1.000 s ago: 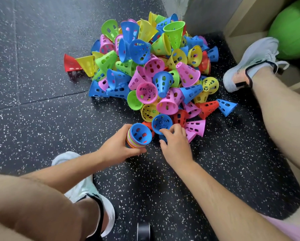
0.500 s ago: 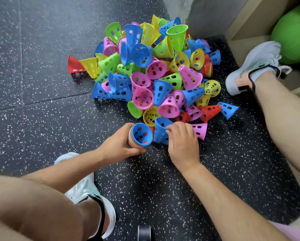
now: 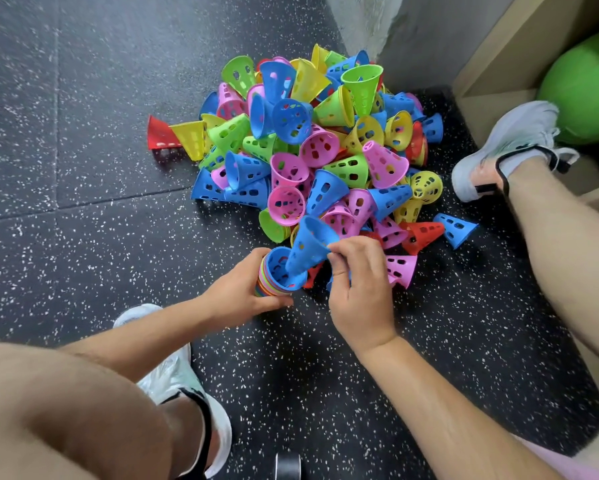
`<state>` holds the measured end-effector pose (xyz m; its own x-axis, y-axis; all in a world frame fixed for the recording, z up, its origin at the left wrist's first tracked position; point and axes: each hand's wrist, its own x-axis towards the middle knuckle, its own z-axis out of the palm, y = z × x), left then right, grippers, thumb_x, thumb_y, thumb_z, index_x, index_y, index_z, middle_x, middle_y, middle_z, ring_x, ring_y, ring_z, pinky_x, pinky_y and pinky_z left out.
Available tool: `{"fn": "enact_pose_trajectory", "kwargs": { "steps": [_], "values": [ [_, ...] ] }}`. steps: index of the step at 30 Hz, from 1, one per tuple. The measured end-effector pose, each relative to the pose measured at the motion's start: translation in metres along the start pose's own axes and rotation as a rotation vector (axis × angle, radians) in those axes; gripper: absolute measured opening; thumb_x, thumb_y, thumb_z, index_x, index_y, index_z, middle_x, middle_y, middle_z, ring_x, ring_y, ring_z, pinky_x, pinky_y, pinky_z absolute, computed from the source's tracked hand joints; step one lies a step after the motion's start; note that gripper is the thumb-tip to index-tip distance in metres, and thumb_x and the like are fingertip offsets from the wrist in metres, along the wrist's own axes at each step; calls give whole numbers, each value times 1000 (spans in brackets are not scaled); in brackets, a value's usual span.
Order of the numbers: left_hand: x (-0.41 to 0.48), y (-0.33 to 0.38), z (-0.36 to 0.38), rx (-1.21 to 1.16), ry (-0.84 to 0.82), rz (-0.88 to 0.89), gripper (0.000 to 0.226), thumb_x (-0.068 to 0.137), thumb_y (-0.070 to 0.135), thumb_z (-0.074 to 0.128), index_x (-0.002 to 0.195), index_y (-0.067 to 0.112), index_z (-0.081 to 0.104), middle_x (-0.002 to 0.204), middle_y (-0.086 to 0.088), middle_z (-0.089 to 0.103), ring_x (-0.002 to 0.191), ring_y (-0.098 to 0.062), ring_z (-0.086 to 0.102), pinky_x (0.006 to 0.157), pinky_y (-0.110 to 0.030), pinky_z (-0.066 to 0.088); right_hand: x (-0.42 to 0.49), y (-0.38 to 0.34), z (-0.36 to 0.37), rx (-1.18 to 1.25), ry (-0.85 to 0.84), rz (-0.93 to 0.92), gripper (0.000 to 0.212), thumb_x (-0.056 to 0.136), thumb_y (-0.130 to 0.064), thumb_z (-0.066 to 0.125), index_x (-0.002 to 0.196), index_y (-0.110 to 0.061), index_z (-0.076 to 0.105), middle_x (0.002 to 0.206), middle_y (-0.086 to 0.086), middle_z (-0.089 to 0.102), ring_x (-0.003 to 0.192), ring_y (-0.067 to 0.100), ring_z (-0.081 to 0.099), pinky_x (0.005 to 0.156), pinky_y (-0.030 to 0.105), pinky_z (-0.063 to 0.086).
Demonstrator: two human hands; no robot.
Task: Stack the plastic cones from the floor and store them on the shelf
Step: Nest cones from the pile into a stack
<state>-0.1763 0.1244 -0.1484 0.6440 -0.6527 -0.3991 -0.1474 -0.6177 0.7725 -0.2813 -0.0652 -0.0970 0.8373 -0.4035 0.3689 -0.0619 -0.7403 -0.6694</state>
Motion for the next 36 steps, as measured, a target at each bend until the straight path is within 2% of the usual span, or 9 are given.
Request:
{"fn": "enact_pose_trajectory", "kwargs": {
  "steps": [5, 10, 14, 17, 20, 23, 27, 32, 36],
  "values": [
    [0, -3, 0, -72, 8, -13, 78, 69, 59, 85, 130, 48, 37, 121, 27, 60, 115, 0, 60, 106, -40, 48, -16, -3, 11, 182, -389, 57, 18, 98, -13, 59, 113, -10, 67, 112, 0, 56, 104, 13, 59, 92, 34, 49],
    [1, -5, -1, -155, 18, -15, 87, 65, 63, 85, 135, 43, 38, 124, 31, 57, 120, 2, 59, 110, -38, 46, -12, 12, 18, 94, -336, 224, 22, 99, -13, 53, 115, -19, 66, 115, -8, 57, 110, 10, 56, 96, 35, 49],
    [-1, -9, -1, -152, 2, -19, 86, 71, 51, 89, 138, 36, 38, 128, 26, 56, 121, 2, 57, 110, -36, 46, -12, 29, 28, -143, -518, 187, 27, 97, -13, 53, 115, -19, 73, 136, -1, 53, 127, 22, 42, 107, 43, 41],
    [-3, -10, 0, -162, 7, -15, 82, 76, 39, 90, 140, 32, 38, 129, 20, 58, 120, 1, 58, 110, -36, 46, -15, 33, 31, -257, -598, 149, 30, 96, -16, 54, 123, -19, 69, 141, 0, 50, 127, 26, 41, 105, 49, 42],
    [-3, -10, 0, -160, 3, -9, 81, 77, 37, 90, 139, 32, 39, 129, 19, 58, 120, 1, 58, 109, -35, 46, -16, 32, 33, -316, -650, 128, 38, 98, -16, 51, 135, -17, 60, 143, -3, 48, 125, 25, 41, 106, 46, 41],
    [-2, -9, 0, -159, 1, -6, 80, 77, 38, 90, 139, 33, 38, 128, 20, 57, 120, 1, 57, 109, -35, 46, -16, 29, 31, -330, -618, 116, 38, 97, -11, 52, 135, -12, 58, 141, -2, 51, 123, 23, 45, 106, 44, 43],
    [-2, -10, -1, -163, -7, -10, 83, 76, 44, 89, 140, 35, 37, 128, 25, 56, 122, 1, 57, 110, -37, 46, -14, 26, 22, -235, -458, 132, 40, 86, 2, 54, 124, -5, 63, 126, 4, 58, 112, 27, 53, 98, 43, 48],
    [-2, -12, -1, -166, -4, -16, 84, 75, 48, 88, 140, 38, 36, 128, 28, 54, 123, 2, 56, 111, -36, 45, -7, 22, 7, -132, -381, 274, 54, 78, 6, 49, 131, 0, 55, 129, 9, 48, 125, 24, 43, 112, 39, 37],
    [-2, -14, -1, -180, -1, -13, 85, 72, 55, 87, 139, 41, 36, 127, 29, 54, 123, 1, 56, 111, -38, 45, 4, 24, -5, -134, -296, 200, 33, 93, -6, 59, 126, -6, 61, 118, 4, 51, 115, 22, 48, 102, 36, 43]
  ]
}}
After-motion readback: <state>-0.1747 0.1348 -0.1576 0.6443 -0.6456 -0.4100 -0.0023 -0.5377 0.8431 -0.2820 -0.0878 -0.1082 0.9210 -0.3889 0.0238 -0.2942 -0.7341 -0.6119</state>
